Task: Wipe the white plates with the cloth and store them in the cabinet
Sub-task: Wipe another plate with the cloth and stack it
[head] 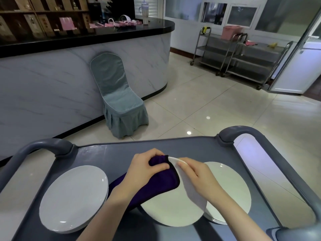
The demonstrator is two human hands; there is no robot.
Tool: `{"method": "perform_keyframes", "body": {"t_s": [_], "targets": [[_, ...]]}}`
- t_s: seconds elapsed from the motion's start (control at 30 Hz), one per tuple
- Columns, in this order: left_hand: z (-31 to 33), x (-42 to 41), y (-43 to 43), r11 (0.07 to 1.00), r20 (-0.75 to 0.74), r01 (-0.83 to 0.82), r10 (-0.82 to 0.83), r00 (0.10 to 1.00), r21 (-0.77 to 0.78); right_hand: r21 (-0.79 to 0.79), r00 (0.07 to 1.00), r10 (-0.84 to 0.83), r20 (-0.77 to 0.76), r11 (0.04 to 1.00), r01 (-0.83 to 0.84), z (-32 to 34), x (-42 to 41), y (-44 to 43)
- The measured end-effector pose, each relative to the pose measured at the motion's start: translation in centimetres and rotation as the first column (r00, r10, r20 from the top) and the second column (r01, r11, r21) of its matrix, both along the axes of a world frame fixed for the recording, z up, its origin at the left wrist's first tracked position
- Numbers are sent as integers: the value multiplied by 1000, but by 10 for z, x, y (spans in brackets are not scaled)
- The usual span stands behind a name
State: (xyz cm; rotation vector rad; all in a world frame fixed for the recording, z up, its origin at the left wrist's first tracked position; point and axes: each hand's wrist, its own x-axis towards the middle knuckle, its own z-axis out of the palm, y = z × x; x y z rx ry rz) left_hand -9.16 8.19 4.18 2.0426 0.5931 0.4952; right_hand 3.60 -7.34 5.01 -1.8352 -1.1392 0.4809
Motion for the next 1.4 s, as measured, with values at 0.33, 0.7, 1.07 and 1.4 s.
{"method": "perform_keyframes", "body": {"t_s": [0.33,0.7,1.07,1.4], "targets": [[-12,-11,-5,917,88,-287,322,943,-276,93,931,-254,-263,953,287,9,9,-7],[-11,-12,-11,912,78,-280,316,946,-301,123,948,-190,-257,966,227,10,8,0],[6,-1,7,997,-154,69,-65,986,21,-41,999,22,-43,999,-24,-3,-4,11],[-32,-4,-24,544,-24,-548,695,718,-635,164,548,-409,-730,673,721,-3,-27,24]]}}
